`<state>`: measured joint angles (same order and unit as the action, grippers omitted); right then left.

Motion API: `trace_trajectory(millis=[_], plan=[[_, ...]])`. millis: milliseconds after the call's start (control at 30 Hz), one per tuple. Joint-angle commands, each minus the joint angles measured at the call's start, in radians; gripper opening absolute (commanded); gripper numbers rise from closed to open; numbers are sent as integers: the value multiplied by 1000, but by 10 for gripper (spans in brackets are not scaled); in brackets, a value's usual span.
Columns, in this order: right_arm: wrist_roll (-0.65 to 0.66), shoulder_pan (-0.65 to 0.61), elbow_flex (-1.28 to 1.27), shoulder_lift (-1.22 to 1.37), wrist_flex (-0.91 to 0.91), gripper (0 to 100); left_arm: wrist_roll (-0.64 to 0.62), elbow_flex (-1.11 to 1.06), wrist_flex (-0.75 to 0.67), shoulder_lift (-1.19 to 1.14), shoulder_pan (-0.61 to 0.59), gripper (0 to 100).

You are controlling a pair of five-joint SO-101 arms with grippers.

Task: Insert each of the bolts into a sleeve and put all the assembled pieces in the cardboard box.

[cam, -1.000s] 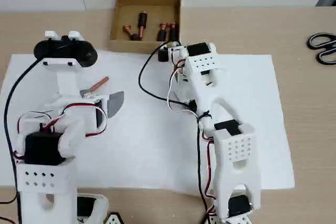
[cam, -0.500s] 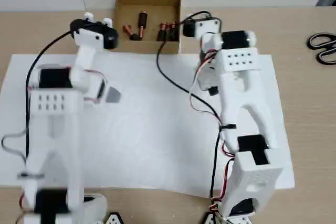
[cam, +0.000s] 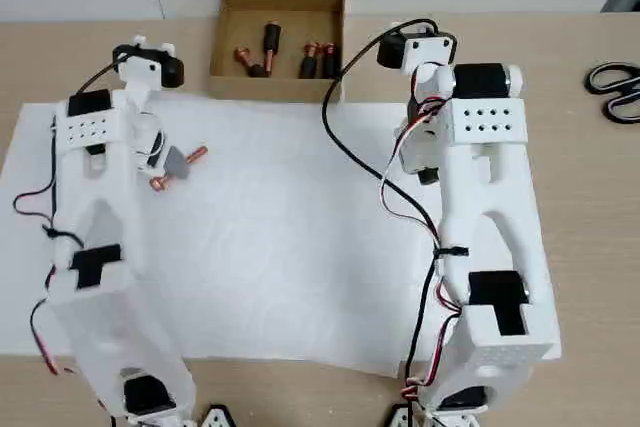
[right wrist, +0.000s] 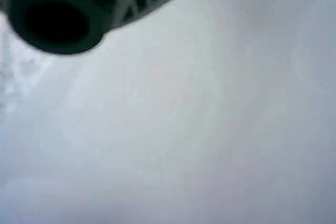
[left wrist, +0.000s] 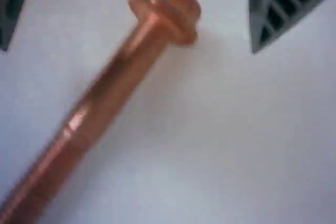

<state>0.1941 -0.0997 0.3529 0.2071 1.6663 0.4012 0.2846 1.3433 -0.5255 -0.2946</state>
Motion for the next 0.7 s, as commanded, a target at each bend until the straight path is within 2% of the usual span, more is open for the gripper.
trace_trajectory(millis=[0,133,367,667], plan=[[-2,4,5,-67,2,3,2,117,-17,-75,-3,275],[-2,4,5,-65,2,3,2,205,-12,-178,-2,246],[-2,4,5,-62,2,3,2,280,5,-247,0,70],[-2,4,5,-61,-4,3,2,464,256,-247,60,6]])
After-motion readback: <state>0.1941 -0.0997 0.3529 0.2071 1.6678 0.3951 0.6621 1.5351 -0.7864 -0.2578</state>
